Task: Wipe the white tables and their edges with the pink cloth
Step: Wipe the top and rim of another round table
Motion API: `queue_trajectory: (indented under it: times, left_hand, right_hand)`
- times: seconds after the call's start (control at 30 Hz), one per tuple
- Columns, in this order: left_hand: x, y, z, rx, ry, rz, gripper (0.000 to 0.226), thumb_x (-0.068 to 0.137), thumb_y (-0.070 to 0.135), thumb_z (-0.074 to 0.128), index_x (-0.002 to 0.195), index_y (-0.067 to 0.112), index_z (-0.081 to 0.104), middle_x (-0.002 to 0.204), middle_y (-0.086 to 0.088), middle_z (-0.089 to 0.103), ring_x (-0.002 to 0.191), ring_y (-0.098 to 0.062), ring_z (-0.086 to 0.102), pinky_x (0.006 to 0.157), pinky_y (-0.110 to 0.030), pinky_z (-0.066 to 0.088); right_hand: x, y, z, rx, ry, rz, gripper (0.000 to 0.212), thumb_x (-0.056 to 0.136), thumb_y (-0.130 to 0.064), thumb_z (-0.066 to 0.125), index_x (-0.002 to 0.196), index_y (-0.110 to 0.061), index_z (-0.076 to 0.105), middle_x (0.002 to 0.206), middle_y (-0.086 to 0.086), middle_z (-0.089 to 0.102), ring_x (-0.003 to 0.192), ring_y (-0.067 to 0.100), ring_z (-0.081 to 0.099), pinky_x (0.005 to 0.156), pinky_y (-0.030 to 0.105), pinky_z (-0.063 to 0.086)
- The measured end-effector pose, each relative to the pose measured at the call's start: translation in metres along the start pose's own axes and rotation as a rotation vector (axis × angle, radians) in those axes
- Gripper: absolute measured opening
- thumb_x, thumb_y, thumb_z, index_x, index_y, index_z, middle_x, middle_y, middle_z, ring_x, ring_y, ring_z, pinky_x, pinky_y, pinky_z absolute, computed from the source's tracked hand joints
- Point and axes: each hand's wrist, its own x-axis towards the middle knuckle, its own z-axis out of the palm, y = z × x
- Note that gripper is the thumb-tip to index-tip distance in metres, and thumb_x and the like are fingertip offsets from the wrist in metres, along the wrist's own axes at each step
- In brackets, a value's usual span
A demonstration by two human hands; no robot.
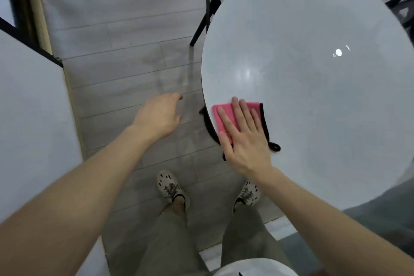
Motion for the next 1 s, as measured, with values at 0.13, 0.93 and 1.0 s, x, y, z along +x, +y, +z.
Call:
queue_trajectory:
  times: [0.13,0.93,1.0]
  left_hand:
    - [-0.002,-0.007,-0.006,0.165,0.056,0.054,0.053,0.1,0.03,0.068,0.15,0.019,0.054,0.14,-0.011,0.065,0.129,-0.038,0.062,0.097,-0.05,0.054]
    - [-0.023,0.104,0.015,0.325,0.063,0.401,0.075,0.101,0.043,0.069,0.165,0.017,0.04,0.172,-0.009,0.036,0.157,-0.032,0.033,0.129,-0.048,0.033]
    - [-0.02,0.106,0.012,0.299,0.054,0.382,0.074,0.095,0.041,0.078,0.159,0.016,0.049,0.166,-0.008,0.043,0.151,-0.033,0.039,0.124,-0.052,0.04]
  right_hand:
    - [0.137,-0.026,-0.002,0.036,0.101,0.207,0.065,0.112,-0.047,0.027,0.173,-0.031,0.015,0.181,0.013,0.008,0.168,0.028,0.005,0.135,0.051,0.005]
    - [0.083,0.054,-0.005,0.082,0.077,0.163,0.063,0.114,-0.047,0.022,0.173,-0.029,0.016,0.181,0.01,0.008,0.168,0.027,0.004,0.135,0.049,0.001]
    - [0.047,0.1,0.003,0.062,0.166,0.104,0.06,0.113,-0.047,0.032,0.17,-0.032,0.03,0.179,0.008,0.021,0.166,0.027,0.017,0.135,0.05,0.01]
